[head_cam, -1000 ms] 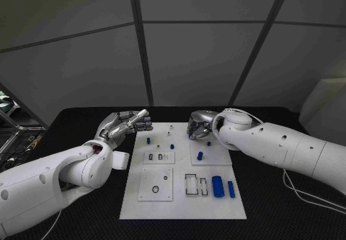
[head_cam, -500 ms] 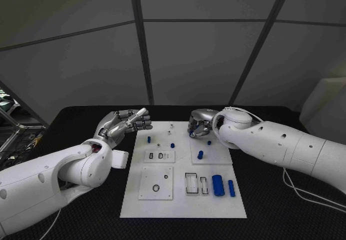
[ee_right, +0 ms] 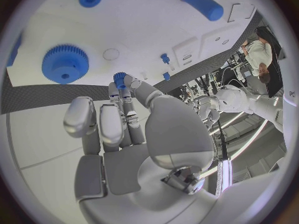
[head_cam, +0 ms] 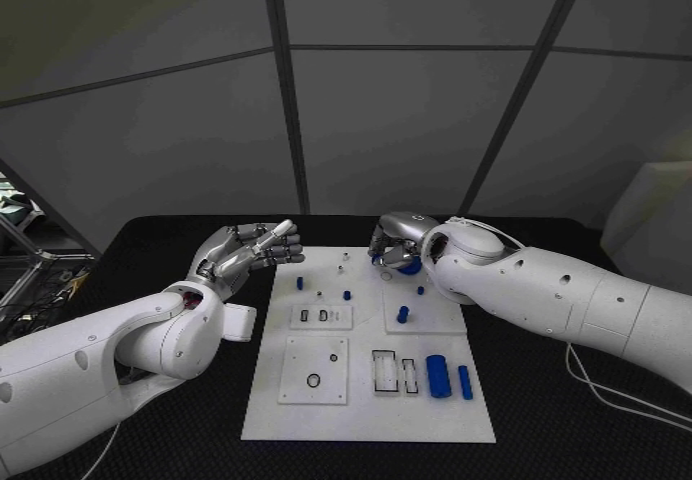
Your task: Assemble the parts on the task board
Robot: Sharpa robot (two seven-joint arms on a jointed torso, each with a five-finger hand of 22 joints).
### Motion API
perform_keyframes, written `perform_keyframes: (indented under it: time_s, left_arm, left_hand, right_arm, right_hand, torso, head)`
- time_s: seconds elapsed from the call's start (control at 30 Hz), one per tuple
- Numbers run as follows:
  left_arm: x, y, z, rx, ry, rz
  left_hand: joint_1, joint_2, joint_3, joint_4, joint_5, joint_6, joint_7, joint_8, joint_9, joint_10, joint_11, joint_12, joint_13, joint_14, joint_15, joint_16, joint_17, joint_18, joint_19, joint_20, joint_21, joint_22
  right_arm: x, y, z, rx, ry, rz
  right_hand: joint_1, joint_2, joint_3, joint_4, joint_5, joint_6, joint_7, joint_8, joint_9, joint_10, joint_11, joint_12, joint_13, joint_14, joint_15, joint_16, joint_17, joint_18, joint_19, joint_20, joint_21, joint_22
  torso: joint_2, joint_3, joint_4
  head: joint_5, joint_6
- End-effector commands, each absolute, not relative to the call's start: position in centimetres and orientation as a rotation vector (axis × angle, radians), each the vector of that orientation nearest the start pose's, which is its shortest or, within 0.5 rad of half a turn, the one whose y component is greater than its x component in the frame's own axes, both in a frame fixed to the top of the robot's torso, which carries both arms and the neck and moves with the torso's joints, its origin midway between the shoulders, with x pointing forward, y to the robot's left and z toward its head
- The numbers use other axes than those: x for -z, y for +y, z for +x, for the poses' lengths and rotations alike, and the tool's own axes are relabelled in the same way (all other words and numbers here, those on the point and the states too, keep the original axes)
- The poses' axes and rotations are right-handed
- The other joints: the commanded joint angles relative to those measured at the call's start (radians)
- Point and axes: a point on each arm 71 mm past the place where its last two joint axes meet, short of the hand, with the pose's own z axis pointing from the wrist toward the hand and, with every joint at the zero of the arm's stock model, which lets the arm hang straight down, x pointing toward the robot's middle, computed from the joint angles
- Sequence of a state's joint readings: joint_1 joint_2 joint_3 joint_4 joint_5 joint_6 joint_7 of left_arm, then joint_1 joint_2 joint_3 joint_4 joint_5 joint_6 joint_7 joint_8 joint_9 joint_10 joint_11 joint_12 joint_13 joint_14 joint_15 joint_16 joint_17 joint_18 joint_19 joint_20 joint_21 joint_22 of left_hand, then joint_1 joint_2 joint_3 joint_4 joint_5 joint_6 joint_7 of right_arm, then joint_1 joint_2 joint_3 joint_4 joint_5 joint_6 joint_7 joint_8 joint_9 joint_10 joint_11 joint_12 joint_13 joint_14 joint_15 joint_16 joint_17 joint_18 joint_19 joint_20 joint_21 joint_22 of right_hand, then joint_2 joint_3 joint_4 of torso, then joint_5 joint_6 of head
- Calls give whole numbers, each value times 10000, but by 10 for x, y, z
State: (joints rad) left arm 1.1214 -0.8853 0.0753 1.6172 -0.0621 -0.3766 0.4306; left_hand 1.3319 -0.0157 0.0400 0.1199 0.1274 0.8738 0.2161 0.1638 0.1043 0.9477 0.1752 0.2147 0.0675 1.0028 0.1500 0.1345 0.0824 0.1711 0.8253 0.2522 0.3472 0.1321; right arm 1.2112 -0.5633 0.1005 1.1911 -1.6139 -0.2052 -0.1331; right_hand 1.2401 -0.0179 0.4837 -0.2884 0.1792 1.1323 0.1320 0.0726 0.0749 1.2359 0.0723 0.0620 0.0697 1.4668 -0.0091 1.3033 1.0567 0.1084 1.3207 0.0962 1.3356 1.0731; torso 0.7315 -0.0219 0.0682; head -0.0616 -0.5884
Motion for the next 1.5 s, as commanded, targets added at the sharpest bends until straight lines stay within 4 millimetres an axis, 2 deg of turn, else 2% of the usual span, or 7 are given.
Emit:
perform_keyframes:
  time_s: [0.03,0.43,0.57,0.73,1.13,1.5]
  left_arm:
    - [159,206,475,16068,13191,-10594]
    - [159,203,477,16123,13182,-10561]
    - [158,201,477,16147,13176,-10546]
    - [156,201,478,16175,13162,-10511]
    - [153,198,479,16262,13148,-10437]
    - [151,196,479,16299,13142,-10405]
  left_hand:
    - [11,32,-5,-81,-28,5,47,-45,-15,35,38,-63,-4,-79,-5,-55,-12,93,35,14,14,-16]
    - [11,33,-10,-92,-29,-4,51,-60,-19,26,43,-80,-5,-86,-1,-73,-14,92,32,17,11,-22]
    - [11,33,-10,-92,-29,-4,51,-60,-19,26,43,-80,-5,-86,-1,-73,-14,92,32,17,11,-22]
    - [11,33,-10,-92,-29,-4,51,-60,-19,26,43,-80,-5,-86,-1,-73,-14,92,32,17,11,-22]
    - [11,33,-10,-92,-29,-4,51,-60,-19,26,43,-80,-5,-86,-1,-73,-14,92,32,17,11,-22]
    - [14,39,-18,-110,-29,-7,56,-78,-23,20,49,-104,-6,-88,4,-97,-16,92,28,21,6,-30]
  right_arm:
    - [147,-148,560,-5373,15030,-1870]
    - [149,-126,568,-5786,14808,-1844]
    - [150,-121,570,-5875,14846,-1853]
    - [153,-116,573,-5941,14930,-1860]
    - [157,-107,577,-5945,15146,-1915]
    - [162,-104,581,-5737,15465,-1922]
  right_hand:
    - [36,-70,62,16,19,78,-23,-27,-16,112,-57,9,16,220,-45,50,17,-145,58,-10,44,20]
    - [26,-66,122,39,70,65,-14,-48,-24,128,-53,-1,12,219,-46,69,28,-153,66,-13,74,65]
    - [23,-60,133,44,77,68,-14,-48,-24,132,-53,0,11,219,-47,75,34,-152,64,-13,75,63]
    - [17,-56,139,50,82,69,-13,-49,-24,133,-52,-2,11,218,-47,74,30,-156,73,-13,87,86]
    - [-25,-56,165,73,90,50,-2,-65,-30,106,-40,-17,1,213,-46,80,25,-149,49,-13,78,55]
    - [-60,-67,186,86,89,29,4,-77,-35,69,-31,-26,-9,207,-42,82,14,-144,26,-11,68,26]
  torso:
    - [21,-4,29]
    - [22,-11,49]
    - [20,-20,75]
    - [41,-15,51]
    - [49,-34,80]
    - [36,-33,96]
  head:
    - [11,34]
    - [67,23]
    - [94,29]
    - [145,51]
    - [128,18]
    - [79,-54]
